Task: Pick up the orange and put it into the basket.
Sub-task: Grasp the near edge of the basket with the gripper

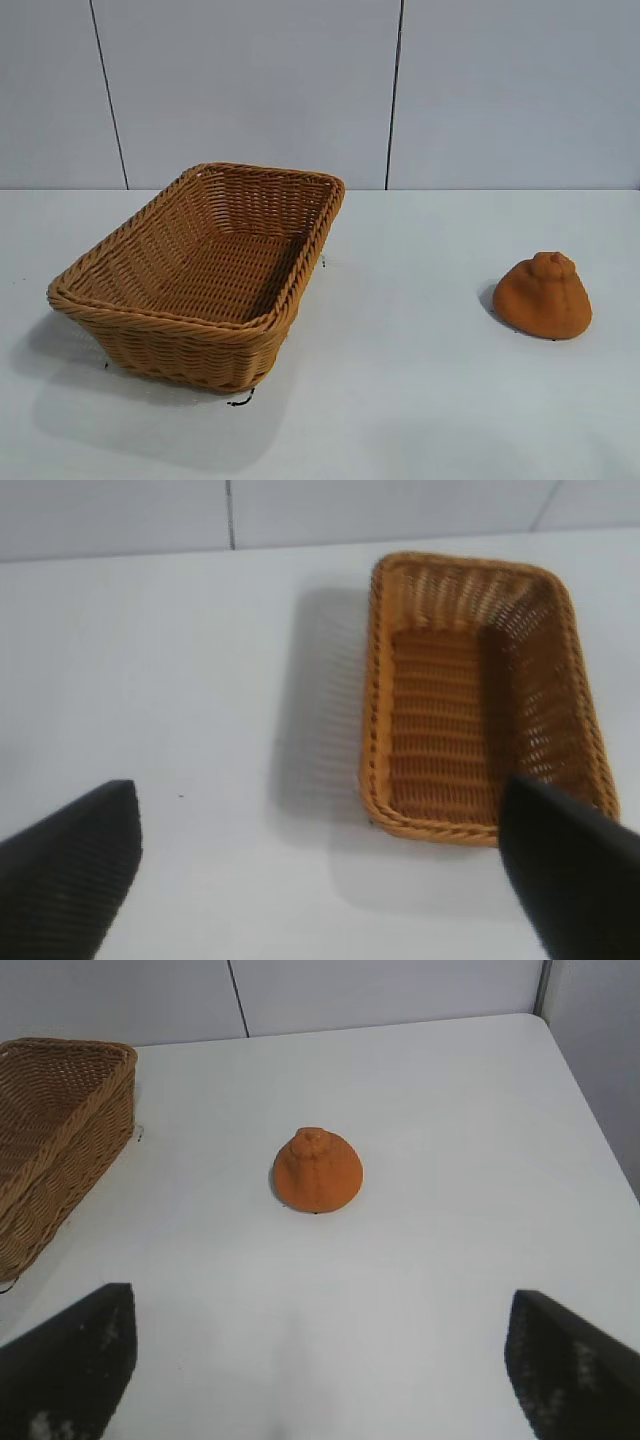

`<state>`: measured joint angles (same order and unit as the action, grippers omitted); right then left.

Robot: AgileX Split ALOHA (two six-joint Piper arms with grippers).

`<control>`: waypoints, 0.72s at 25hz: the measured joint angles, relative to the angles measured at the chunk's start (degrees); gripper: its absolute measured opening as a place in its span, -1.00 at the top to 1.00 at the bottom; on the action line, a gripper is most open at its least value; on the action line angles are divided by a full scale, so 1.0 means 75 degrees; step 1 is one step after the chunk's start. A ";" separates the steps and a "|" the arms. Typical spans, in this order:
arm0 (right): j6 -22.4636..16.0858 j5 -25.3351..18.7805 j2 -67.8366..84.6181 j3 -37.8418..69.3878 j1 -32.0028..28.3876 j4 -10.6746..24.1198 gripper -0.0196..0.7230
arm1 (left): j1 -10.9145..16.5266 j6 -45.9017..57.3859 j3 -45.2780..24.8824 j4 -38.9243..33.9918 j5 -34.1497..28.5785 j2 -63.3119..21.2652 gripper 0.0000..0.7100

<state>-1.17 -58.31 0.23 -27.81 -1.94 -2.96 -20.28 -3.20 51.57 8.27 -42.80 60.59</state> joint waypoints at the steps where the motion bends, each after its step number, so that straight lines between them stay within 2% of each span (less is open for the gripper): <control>1: 0.0000 0.0000 0.0000 0.0000 0.0000 0.0000 -0.92 | -0.0158 0.0218 0.0000 0.0000 0.0000 0.0105 -0.96; 2: 0.0000 0.0000 0.0000 0.0000 0.0000 0.0000 -0.92 | -0.0158 0.0218 0.0000 0.0000 0.0000 0.0105 -0.96; 4: 0.0000 0.0000 0.0000 0.0000 0.0000 0.0000 -0.92 | -0.0471 0.0837 0.0006 0.0000 0.0009 0.0323 -0.96; 6: 0.0000 0.0000 0.0000 0.0000 0.0000 0.0000 -0.92 | -0.0697 0.1787 0.0006 0.0024 -0.0014 0.0537 -0.96; 7: 0.0000 0.0000 0.0000 0.0000 0.0000 0.0000 -0.92 | -0.0818 0.3015 0.0006 0.0031 -0.0147 0.0836 -0.96; 13: 0.0000 0.0000 0.0000 0.0000 0.0000 0.0000 -0.92 | -0.0828 0.5653 0.0006 0.0271 -0.0326 0.1710 -0.96; 18: 0.0000 0.0000 0.0000 0.0000 0.0000 0.0000 -0.92 | -0.0828 0.7263 0.0006 0.0926 0.0244 0.2350 -0.96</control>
<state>-1.17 -58.31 0.23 -27.81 -1.94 -2.96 -26.49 51.27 51.62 15.22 -40.97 78.21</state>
